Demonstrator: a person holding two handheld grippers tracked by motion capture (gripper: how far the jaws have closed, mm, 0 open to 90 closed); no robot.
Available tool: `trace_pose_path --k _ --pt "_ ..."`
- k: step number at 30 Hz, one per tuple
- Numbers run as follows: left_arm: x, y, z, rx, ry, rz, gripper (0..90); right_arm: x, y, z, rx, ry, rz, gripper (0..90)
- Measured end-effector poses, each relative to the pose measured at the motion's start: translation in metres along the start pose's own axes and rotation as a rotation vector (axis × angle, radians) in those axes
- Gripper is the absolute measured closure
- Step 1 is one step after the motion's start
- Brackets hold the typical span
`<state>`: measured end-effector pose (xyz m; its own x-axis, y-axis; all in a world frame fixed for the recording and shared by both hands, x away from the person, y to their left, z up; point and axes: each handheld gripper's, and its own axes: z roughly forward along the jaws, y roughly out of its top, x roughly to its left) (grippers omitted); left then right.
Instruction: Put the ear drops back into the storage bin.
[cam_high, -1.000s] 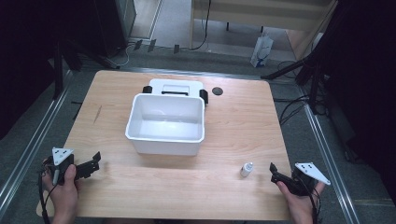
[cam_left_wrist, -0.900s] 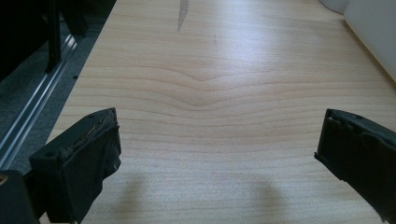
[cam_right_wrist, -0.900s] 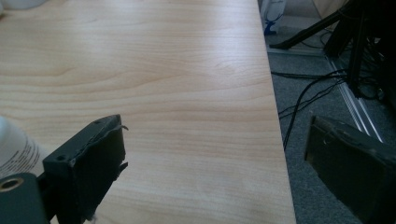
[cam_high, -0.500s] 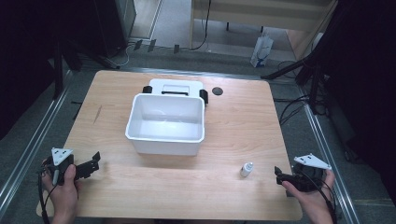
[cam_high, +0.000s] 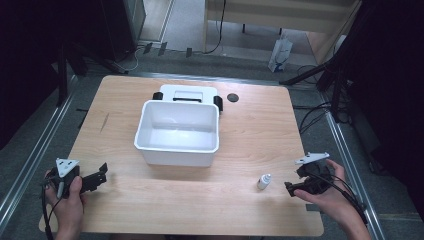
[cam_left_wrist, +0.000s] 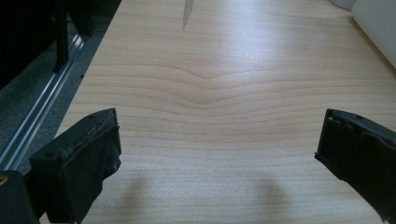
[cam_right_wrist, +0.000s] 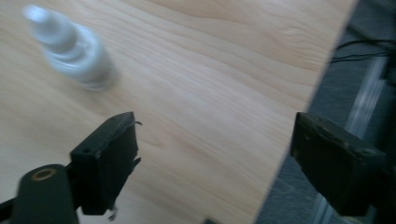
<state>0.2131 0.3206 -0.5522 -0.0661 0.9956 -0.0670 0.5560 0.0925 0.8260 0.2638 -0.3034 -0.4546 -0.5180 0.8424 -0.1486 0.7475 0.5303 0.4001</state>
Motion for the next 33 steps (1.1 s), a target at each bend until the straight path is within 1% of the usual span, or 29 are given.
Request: trace_pose_path --k 1,2,3,4,5,6,7,8,9,10,12,13,14,15,16,17,18,19,21,22,23,24,28,29,30,31,33 --pt "0.0 0.0 0.0 0.0 0.0 0.0 0.4 0.002 0.004 0.0 0.011 0.021 -0.014 21.3" --pt "0.0 0.0 0.0 0.0 0.001 -0.001 0.4 0.004 0.009 -0.001 0.025 0.026 -0.027 23.9" --pt "0.0 0.0 0.0 0.0 0.001 -0.001 0.4 0.004 0.009 -0.001 0.025 0.026 -0.027 23.9" --pt "0.0 0.0 0.0 0.001 0.003 -0.001 0.4 0.007 0.017 -0.002 0.054 0.045 -0.047 28.0" --pt "0.0 0.0 0.0 0.001 0.003 -0.001 0.4 0.007 0.017 -0.002 0.054 0.045 -0.047 28.0" --pt "0.0 0.0 0.0 0.001 0.003 -0.001 0.4 0.01 0.025 -0.002 0.082 0.06 -0.058 32.3" --pt "0.0 0.0 0.0 0.001 0.003 -0.001 0.4 0.012 0.028 -0.003 0.089 0.066 -0.071 34.3" --pt "0.0 0.0 0.0 0.004 0.002 0.002 0.4 0.012 0.028 -0.003 0.089 0.066 -0.071 34.3" --pt "0.0 0.0 0.001 0.005 0.002 0.003 0.4 0.014 0.031 -0.003 0.096 0.072 -0.075 37.3" --pt "0.0 0.0 0.001 0.008 0.002 0.003 0.4 0.018 0.037 -0.003 0.113 0.078 -0.087 38.4" --pt "0.0 0.001 0.001 0.013 0.003 0.001 0.4 0.021 0.043 -0.002 0.13 0.091 -0.102 40.9" --pt "0.0 0.001 0.001 0.013 0.003 0.001 0.4 0.021 0.043 -0.002 0.13 0.091 -0.102 40.9" --pt "0.0 0.001 0.001 0.014 0.003 0.0 0.4 0.025 0.047 -0.001 0.157 0.103 -0.112 43.8" --pt "0.0 0.001 0.001 0.01 0.002 -0.005 0.4 0.025 0.047 -0.001 0.157 0.103 -0.112 43.8" --pt "0.0 0.001 0.001 0.011 0.001 -0.006 0.4 0.026 0.049 0.0 0.168 0.101 -0.12 46.8" --pt "0.0 0.001 0.001 0.01 0.001 -0.007 0.4 0.027 0.051 0.0 0.177 0.106 -0.128 48.0" --pt "0.0 0.001 0.002 0.009 0.0 -0.009 0.4 0.03 0.055 0.0 0.188 0.114 -0.142 51.1" --pt "0.0 0.001 0.002 0.009 0.0 -0.009 0.4 0.03 0.055 0.0 0.188 0.114 -0.142 51.1" --pt "0.0 0.001 0.002 0.013 0.002 -0.006 0.4 0.034 0.059 -0.001 0.193 0.126 -0.161 53.0" --pt "0.0 0.001 0.002 0.015 0.006 0.002 0.4 0.038 0.062 -0.001 0.201 0.131 -0.177 56.3" --pt "0.0 0.001 0.002 0.015 0.006 0.002 0.4 0.038 0.062 -0.001 0.201 0.131 -0.177 56.3" --pt "-0.001 0.001 0.002 0.016 0.008 0.005 0.4 0.042 0.066 0.0 0.212 0.139 -0.19 57.9" --pt "-0.001 0.001 0.002 0.014 0.007 0.005 0.4 0.047 0.072 0.004 0.229 0.148 -0.202 59.9" --pt "-0.001 0.001 0.002 0.016 0.006 0.004 0.4 0.048 0.073 0.005 0.236 0.145 -0.205 61.3" --pt "-0.001 0.001 0.002 0.015 0.005 0.004 0.4 0.05 0.075 0.009 0.257 0.133 -0.216 61.6" --pt "-0.001 0.001 0.002 0.015 0.005 0.004 0.4 0.05 0.075 0.009 0.257 0.133 -0.216 61.6" --pt "-0.001 0.001 0.002 0.014 0.005 0.003 0.4 0.051 0.076 0.013 0.275 0.136 -0.205 62.7"
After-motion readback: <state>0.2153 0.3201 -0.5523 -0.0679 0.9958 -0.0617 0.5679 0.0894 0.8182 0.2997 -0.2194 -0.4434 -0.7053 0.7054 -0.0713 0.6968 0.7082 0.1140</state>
